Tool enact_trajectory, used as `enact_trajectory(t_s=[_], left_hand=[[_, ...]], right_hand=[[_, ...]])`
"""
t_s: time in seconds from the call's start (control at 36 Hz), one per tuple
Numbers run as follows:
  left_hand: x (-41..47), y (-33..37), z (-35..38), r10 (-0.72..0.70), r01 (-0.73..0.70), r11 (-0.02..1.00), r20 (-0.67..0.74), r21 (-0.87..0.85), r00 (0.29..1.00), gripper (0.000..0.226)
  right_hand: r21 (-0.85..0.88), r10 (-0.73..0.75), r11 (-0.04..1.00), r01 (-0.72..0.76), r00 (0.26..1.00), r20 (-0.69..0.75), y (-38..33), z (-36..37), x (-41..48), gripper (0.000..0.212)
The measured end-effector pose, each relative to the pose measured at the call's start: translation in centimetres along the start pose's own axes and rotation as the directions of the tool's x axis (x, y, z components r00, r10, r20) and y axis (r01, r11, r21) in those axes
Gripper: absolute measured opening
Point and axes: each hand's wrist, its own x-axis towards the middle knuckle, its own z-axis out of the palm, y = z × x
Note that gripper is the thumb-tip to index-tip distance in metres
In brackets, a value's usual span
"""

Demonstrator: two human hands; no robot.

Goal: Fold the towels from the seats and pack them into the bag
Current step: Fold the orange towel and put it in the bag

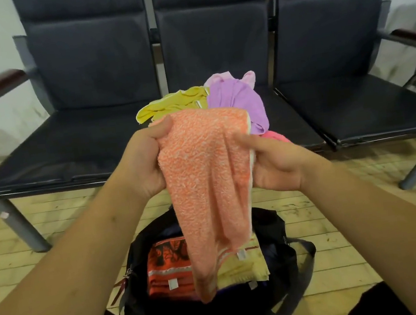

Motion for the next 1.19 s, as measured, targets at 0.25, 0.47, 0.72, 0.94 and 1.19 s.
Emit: enact_trajectory(t_s=[0.25, 0.47, 0.72, 0.94, 1.19], left_hand=[[0.7, -1.0, -2.1, -0.182, 0.078, 0.947, 0.32, 0.313, 0.93, 0.052], [1.6, -2.1, -2.0, -0.005, -0.023, 0.988, 0.184, 0.15, 0.983, 0.023], [0.2, -2.7, -0.2, -0.086, -0.043, 0.874, 0.242, 0.484, 0.966, 0.056], [0.1, -2.5, 0.8, 0.061, -0.064, 0.991, 0.028, 0.115, 0.998, 0.031], [-0.1, -1.8, 0.2, 0.012, -0.016, 0.999, 0.078, 0.047, 0.997, 0.042]], right_hand=[[0.179, -0.158, 0.965, 0.189, 0.972, -0.175, -2.4, 0.4, 0.0, 0.037], [-0.031, -0.209, 0.977, 0.213, 0.903, -0.374, -3.4, -1.2, -0.3, 0.035], [0.103, -0.114, 0.983, 0.149, 0.952, -0.284, -3.8, -1.3, -1.1, 0.042], [0.237, -0.069, 0.965, 0.112, 0.98, -0.186, -3.9, -1.8, -2.1, 0.049], [-0.006, 0.071, 0.997, -0.071, 0.997, 0.031, -1.7, -1.7, -1.2, 0.062]])
